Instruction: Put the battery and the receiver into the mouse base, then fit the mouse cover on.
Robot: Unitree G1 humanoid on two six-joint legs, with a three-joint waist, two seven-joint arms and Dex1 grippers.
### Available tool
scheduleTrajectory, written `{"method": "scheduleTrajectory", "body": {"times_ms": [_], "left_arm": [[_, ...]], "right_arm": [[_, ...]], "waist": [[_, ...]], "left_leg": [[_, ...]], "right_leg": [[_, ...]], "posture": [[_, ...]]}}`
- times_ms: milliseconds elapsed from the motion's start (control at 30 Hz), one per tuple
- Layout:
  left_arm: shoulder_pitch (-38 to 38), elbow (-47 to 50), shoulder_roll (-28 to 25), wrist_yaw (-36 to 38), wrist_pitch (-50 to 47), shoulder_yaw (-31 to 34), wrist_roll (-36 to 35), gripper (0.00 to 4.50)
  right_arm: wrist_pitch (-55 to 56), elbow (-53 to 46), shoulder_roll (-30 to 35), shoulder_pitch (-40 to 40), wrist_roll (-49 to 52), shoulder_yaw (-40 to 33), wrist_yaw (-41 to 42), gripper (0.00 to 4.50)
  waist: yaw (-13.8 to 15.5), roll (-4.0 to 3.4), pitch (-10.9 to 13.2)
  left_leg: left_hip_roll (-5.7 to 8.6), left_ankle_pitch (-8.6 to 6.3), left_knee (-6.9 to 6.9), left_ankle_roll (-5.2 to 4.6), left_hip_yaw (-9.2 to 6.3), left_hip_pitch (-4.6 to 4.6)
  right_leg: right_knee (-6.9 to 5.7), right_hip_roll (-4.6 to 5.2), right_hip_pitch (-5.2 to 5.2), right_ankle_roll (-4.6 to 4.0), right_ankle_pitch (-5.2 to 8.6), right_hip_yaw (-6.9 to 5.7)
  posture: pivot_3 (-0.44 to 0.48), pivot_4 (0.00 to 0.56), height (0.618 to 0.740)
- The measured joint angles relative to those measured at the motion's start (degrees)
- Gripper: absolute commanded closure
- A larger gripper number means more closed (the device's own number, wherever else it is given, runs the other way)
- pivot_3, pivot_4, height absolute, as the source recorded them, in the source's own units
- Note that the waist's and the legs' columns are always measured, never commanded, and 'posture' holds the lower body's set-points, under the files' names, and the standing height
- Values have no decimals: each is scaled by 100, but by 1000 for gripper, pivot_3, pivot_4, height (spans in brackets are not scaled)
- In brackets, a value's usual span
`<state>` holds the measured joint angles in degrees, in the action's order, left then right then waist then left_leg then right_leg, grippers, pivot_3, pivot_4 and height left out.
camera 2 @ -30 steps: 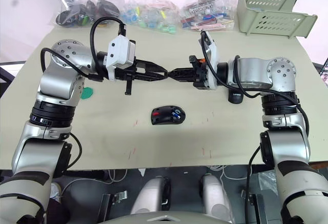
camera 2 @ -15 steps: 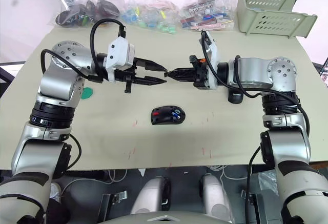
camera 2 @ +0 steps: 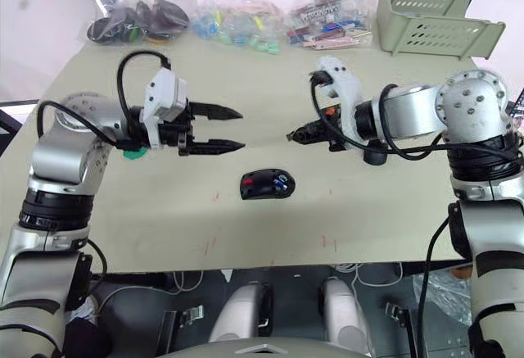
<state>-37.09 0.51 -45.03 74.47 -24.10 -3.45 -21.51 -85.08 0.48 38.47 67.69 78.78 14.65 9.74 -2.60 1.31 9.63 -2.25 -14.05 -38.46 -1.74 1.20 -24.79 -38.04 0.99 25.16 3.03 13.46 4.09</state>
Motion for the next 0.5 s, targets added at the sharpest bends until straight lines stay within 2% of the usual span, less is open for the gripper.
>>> {"method": "scheduleTrajectory", "body": {"times_ms": [33,267,400,467,500], "left_arm": [[20,0,5,-4,-11,-4,0,1468],[398,22,45,-125,-11,-49,29,1468],[628,140,33,-105,-25,-88,25,1468],[720,191,10,-95,-27,-110,25,1468],[787,239,-15,-84,-24,-127,26,1050]], "right_arm": [[-1,2,0,50,-55,28,61,4500],[30,693,-216,1643,-1872,1437,2171,4500],[141,928,-334,2651,-2912,3087,3719,4500],[365,923,-352,2736,-3276,3437,4145,4500],[440,946,-364,2743,-3436,3599,4327,4500]], "waist": [[2,-1,0],[33,-11,6],[29,-19,11],[43,-18,11],[41,-18,11]], "left_leg": [[0,0,0,0,0,0],[1,0,-2,0,-1,-6],[5,0,1,1,3,-9],[5,0,1,1,0,-11],[5,0,0,1,1,-10]], "right_leg": [[-1,0,0,0,0,0],[3,2,1,-2,0,-6],[5,5,8,-3,1,-4],[6,6,7,-2,1,-7],[5,6,6,-2,1,-7]], "posture": [[0,150,740],[0,150,740],[0,150,740],[0,150,740],[0,150,740]]}}
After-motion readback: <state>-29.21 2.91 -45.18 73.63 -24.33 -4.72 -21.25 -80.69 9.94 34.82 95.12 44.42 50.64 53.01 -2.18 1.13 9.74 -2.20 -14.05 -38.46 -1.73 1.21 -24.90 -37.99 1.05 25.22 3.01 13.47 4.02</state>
